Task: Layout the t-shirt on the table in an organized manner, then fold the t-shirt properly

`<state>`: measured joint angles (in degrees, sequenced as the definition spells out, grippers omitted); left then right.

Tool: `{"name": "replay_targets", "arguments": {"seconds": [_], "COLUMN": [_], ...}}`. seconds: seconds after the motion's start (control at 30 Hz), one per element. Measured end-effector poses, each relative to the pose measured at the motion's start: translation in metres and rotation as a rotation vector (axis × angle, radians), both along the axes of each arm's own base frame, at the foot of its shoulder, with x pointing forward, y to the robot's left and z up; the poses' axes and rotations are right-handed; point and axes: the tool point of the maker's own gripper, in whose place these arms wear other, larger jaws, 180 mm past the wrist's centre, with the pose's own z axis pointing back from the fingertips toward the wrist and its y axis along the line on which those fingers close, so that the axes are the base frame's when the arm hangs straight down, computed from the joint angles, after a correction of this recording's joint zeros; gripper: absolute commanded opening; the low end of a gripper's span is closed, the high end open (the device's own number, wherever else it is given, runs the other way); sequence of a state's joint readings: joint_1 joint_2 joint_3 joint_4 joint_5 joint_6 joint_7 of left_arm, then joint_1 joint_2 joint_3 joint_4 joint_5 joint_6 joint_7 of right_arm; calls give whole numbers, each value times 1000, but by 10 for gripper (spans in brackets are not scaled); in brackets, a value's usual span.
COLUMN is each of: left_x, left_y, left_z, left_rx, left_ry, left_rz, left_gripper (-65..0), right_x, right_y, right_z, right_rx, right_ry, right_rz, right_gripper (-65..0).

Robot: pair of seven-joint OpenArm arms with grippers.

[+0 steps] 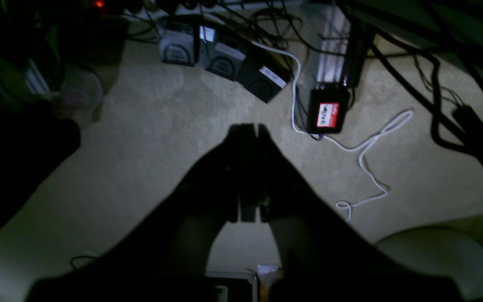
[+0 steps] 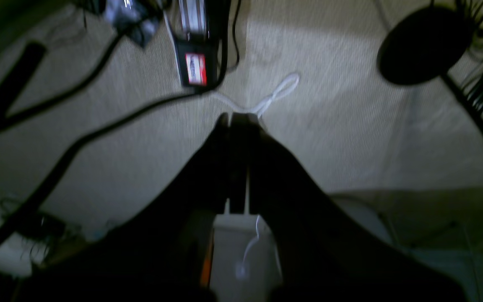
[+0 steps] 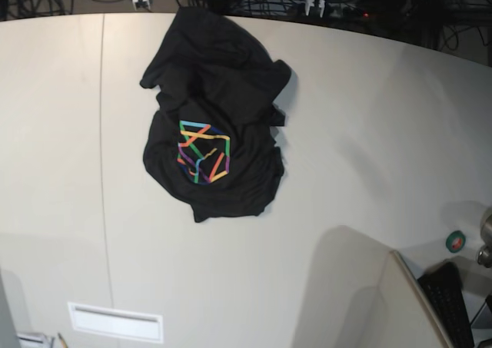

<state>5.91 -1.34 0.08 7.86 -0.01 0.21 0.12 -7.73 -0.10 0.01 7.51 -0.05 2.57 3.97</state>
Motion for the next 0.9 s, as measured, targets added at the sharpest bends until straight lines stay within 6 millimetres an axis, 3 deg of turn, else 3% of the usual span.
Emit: {"name": "replay_targets", "arguments": {"seconds": [0.27,0.37,0.47,0.57,0.63,0.77,0.9], "left_x": [-17,-24,-25,-29,-36,-53,-44], "left_y": [3,14,29,42,46,31,40], "left_z": [4,10,16,23,31,53,76], "left_rx": [1,13,33,52,55,-54,-56], "left_ry": [-43,-85,-118,-144,-163,-194,-267], "left_rz": [-23,-40,-54,-72,-88,-123,-166], "left_gripper": [-650,-650,-650,-650,-650,-650,-650], "right_x": [-23,-23,-38,-61,-62,-44,-67], "right_y": [-1,0,-4,-16,-27,-51,-56], "right_z": [3,6,12,25,35,59,80], "right_rx": [1,2,-9,-42,-67,-121,-136], "right_ry": [-4,-46,-65,-66,-112,-233,-198], "right_rz": [-2,-2,-46,-92,-117,-142,-131], "right_gripper": [-650,-650,-650,-650,-650,-650,-650]}}
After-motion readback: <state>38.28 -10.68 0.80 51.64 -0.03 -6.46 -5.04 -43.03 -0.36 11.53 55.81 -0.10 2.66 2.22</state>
